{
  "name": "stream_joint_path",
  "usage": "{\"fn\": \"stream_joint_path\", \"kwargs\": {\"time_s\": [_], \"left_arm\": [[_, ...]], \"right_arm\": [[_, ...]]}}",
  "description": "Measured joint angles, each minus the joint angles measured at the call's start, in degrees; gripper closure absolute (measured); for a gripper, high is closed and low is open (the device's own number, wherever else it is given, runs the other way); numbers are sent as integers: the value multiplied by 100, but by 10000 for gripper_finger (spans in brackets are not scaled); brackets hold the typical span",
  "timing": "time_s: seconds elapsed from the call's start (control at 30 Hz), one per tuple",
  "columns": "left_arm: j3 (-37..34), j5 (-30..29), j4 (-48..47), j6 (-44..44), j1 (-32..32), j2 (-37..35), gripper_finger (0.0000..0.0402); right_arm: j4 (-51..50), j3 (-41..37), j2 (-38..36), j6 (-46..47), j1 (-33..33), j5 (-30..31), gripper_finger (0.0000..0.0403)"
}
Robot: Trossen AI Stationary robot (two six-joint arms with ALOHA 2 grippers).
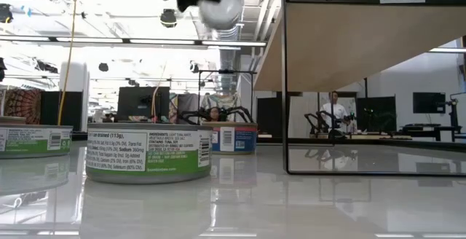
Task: Stack canned seafood by type on shelf
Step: Stack the green tuna can on top of the green tuna can
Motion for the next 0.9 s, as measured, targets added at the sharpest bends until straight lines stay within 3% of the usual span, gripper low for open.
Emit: {"fn": "stream_joint_path", "kwargs": {"time_s": [0.17,0.27,0.53,0.9], "left_arm": [[0,696,1404,-1266,9,486,264],[0,842,2007,-1568,18,742,257],[0,1004,2849,-1399,26,1190,271],[0,1026,3818,-1077,-14,1220,273]], "right_arm": [[62,166,38,164,-465,-1216,108],[81,277,148,158,-695,-1425,108],[964,322,626,-85,-1084,-1770,90],[1188,479,1199,-142,-1275,-2200,35]]}}
